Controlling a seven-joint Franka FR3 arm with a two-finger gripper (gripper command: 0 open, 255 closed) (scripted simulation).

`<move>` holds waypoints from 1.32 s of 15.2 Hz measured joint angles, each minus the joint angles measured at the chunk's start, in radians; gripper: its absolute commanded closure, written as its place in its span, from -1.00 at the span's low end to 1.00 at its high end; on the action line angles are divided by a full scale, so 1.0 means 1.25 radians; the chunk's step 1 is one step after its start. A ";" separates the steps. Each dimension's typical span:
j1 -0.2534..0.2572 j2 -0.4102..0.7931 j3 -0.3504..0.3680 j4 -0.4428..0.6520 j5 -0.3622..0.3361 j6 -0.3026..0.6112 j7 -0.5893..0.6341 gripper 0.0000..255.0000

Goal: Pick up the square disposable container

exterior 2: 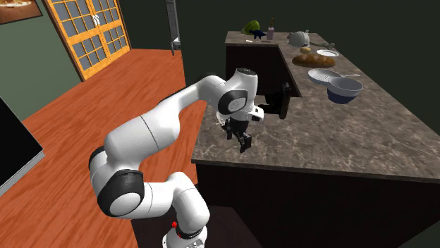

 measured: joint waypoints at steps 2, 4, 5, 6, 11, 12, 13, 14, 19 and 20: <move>0.001 0.010 0.003 0.008 0.007 0.005 0.006 -1.00; 0.004 0.035 0.016 0.019 0.033 0.034 0.029 -1.00; 0.007 0.042 0.025 0.027 0.049 0.042 0.044 -1.00; 0.008 0.060 0.031 0.038 0.063 0.057 0.055 -1.00; 0.017 0.146 0.070 0.102 0.129 0.133 0.122 -1.00; 0.018 0.167 0.078 0.121 0.141 0.146 0.135 -1.00; 0.019 0.188 0.086 0.142 0.152 0.159 0.149 -1.00; 0.019 0.211 0.093 0.161 0.161 0.174 0.159 -1.00; 0.022 0.225 0.102 0.142 0.176 0.221 0.167 -1.00; 0.022 0.222 0.103 0.128 0.178 0.232 0.165 -1.00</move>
